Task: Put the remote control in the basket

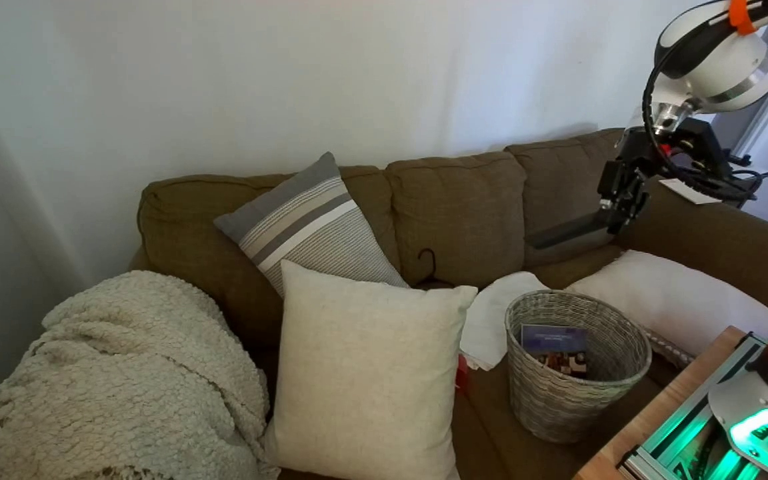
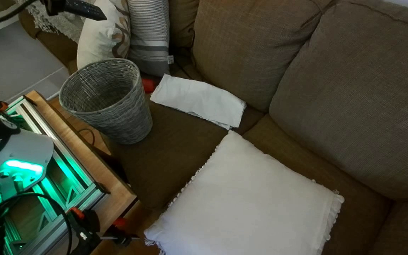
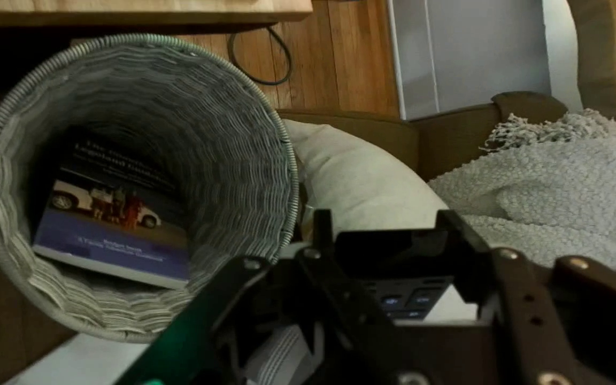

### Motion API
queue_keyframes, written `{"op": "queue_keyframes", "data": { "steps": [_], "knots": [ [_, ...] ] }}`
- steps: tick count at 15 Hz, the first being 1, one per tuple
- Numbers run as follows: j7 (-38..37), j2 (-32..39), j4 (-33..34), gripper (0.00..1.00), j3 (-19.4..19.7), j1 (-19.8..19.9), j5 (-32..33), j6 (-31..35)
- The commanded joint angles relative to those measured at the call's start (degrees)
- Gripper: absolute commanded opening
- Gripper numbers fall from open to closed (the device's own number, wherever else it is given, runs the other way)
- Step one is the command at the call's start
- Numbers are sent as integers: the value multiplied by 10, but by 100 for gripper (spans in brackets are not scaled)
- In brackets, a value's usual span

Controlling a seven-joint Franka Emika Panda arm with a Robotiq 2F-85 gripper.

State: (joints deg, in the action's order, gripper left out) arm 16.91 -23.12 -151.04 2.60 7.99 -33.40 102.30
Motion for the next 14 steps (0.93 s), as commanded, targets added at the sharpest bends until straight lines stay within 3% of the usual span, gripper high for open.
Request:
{"op": "queue_keyframes", "data": {
  "steps": [1,4,11,12,14],
  "knots": [
    [-27,6,-42,26,38,12,17,53],
    [-52,49,-60,26,56,7,-5,87],
    [-106,145,-59,26,78,15,-20,49],
    [-111,157,-58,76,80,16,-27,48],
    [-119,179,-55,82,82,16,-48,43]
  ]
}}
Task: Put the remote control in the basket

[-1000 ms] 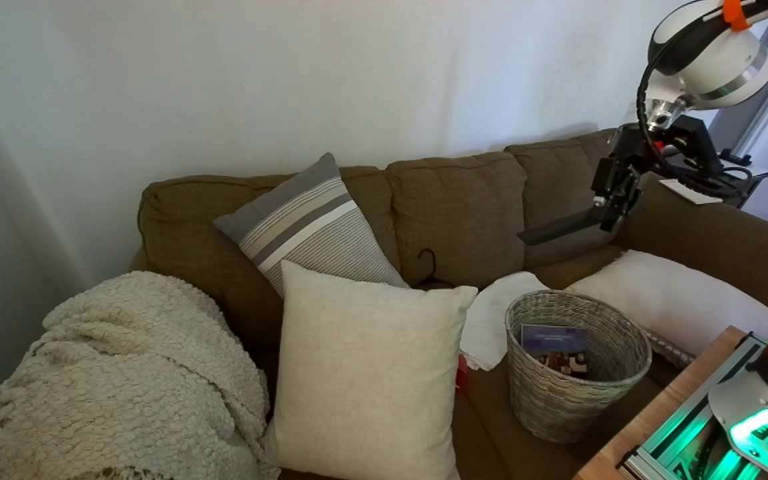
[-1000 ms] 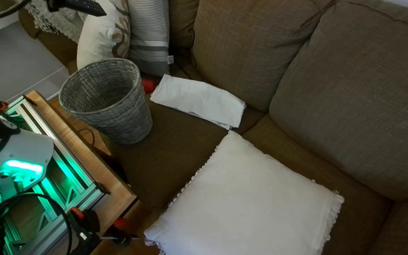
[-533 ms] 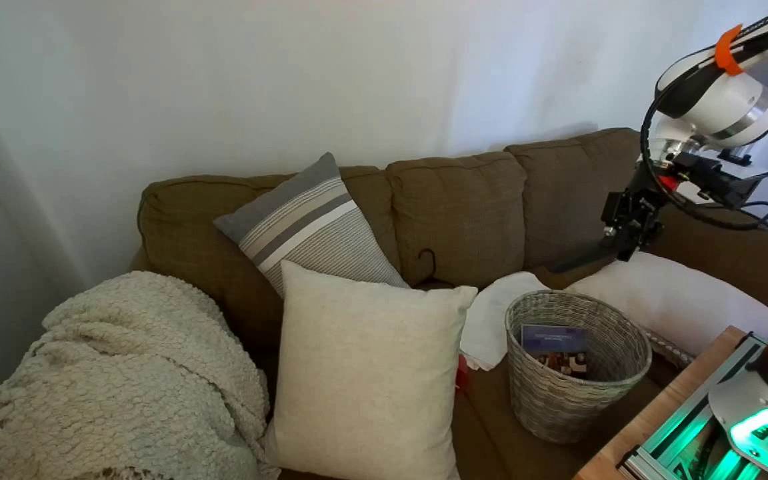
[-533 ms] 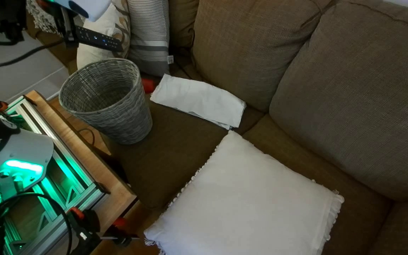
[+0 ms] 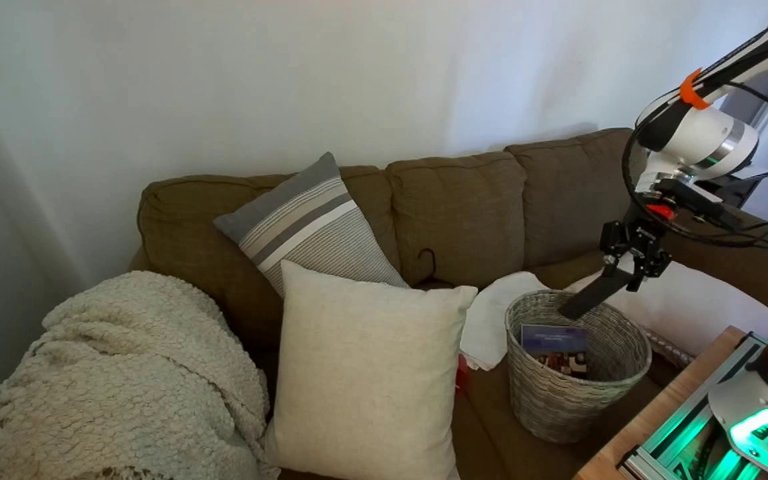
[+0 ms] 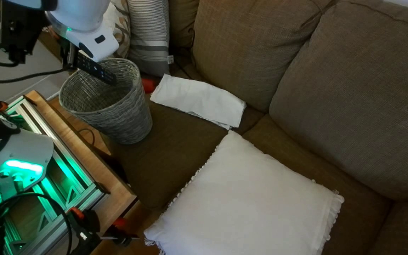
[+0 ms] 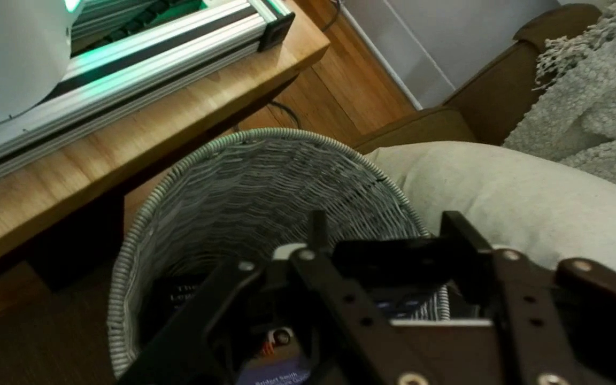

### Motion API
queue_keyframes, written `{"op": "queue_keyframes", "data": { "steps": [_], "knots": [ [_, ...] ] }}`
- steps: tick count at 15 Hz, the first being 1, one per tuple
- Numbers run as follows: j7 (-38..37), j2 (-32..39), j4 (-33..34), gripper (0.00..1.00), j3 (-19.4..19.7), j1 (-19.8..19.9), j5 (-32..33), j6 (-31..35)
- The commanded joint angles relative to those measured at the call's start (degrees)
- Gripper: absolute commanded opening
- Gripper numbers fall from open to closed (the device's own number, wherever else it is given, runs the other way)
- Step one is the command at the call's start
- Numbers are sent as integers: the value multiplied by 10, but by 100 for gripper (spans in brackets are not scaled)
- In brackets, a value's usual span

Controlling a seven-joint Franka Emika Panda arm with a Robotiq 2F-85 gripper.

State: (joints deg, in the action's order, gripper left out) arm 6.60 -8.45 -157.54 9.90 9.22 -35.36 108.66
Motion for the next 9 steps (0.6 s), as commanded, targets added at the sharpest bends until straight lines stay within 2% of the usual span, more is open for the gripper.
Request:
{"op": "queue_keyframes", "data": {
  "steps": [1,3,4,7,8,9],
  "knots": [
    [-19,40,12,90,9,4,-37,-20],
    [-12,41,24,100,8,4,-49,-18],
    [9,25,39,100,8,4,-61,-10],
    [21,-32,85,100,15,9,-90,-57],
    [16,14,70,100,5,3,-72,-27],
    [15,0,88,100,7,4,-77,-40]
  ]
}}
